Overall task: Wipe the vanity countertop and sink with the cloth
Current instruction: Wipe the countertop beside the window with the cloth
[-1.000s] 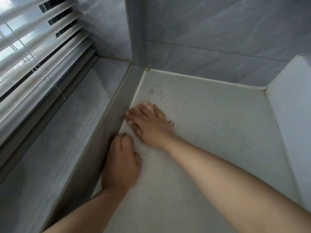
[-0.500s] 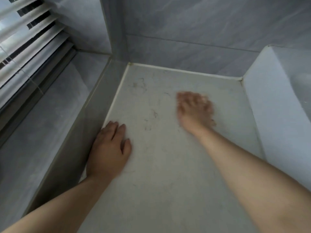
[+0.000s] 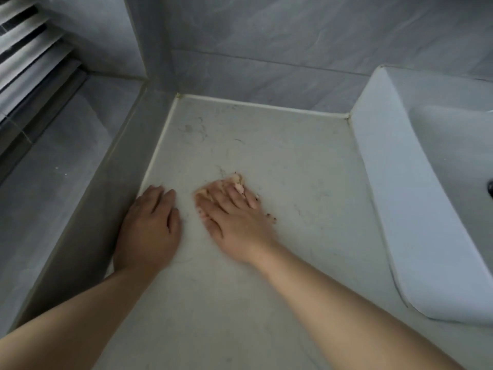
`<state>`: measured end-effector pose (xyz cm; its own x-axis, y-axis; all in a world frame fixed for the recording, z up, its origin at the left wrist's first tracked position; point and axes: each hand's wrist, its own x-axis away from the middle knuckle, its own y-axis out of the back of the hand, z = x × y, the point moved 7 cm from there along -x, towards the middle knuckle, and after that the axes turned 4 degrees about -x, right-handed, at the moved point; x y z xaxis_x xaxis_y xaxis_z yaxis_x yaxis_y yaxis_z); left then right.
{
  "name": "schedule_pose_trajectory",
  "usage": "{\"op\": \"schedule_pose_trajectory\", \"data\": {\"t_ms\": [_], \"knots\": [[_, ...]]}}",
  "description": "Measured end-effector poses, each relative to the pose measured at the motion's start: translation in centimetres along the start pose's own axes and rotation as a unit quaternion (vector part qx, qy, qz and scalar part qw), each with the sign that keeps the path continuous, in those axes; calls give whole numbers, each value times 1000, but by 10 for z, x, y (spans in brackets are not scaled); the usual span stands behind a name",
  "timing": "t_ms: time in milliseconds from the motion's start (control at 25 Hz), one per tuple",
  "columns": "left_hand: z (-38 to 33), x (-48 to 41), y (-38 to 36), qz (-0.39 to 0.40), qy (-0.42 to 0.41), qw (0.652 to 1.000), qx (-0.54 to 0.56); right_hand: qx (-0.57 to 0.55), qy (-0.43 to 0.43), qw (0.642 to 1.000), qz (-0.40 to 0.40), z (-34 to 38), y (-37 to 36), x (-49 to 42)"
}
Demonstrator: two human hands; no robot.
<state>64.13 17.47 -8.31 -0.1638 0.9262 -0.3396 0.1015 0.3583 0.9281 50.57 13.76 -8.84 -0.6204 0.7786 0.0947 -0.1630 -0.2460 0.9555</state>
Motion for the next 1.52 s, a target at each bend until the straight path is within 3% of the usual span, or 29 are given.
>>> {"op": "schedule_pose_trajectory", "data": {"t_ms": [80,240,320,360,440,480,560,600,640,720,760,840,960,1040,1080,1120,1200,1240,1320,1400,1520], "knots": [[1,0,0,-4,6,1000,0,34,-43,998,-38,-44,15,11],[1,-1,-1,-2,11,1000,-9,32,-328,937,-117,-191,48,67],[1,0,0,-9,11,1000,-17,17,-385,912,-143,-190,47,79],[0,1,2,-15,12,1000,-19,25,-363,919,-149,-166,41,79],[-1,1,3,-26,11,999,-22,46,-192,968,-157,-90,24,76],[-1,1,5,-30,10,999,-22,53,-94,986,-124,-55,12,81],[-2,5,6,-30,8,999,-25,81,-19,995,-48,-54,4,88],[-3,10,7,-25,8,999,-28,78,-46,995,-39,-82,14,83],[-4,15,9,-22,9,999,-29,73,-125,989,-37,-118,25,77],[-9,31,16,-12,13,999,-28,9,-289,954,-73,-176,44,70],[-10,40,19,-6,16,1000,-25,-17,-332,940,-73,-180,45,68],[-13,62,29,0,24,1000,-16,29,-274,958,-76,-136,29,76],[-14,97,41,13,50,998,-18,47,-22,996,-73,-21,-7,138],[-15,107,45,21,60,998,-25,73,69,994,-34,-11,-11,146],[-15,108,44,26,60,997,-31,94,67,992,-41,-28,-4,130],[-15,107,43,32,57,997,-34,98,11,994,-50,-52,8,109],[-13,105,42,41,52,998,-21,40,-173,984,-31,-103,22,79],[-11,105,41,40,52,998,0,10,-220,975,-31,-103,20,78],[-8,114,43,35,51,997,41,49,-150,985,-71,-54,6,104],[-9,127,50,27,31,999,34,32,9,998,-58,22,-18,162],[-11,138,55,29,45,998,-18,17,127,992,4,51,-30,173]]}}
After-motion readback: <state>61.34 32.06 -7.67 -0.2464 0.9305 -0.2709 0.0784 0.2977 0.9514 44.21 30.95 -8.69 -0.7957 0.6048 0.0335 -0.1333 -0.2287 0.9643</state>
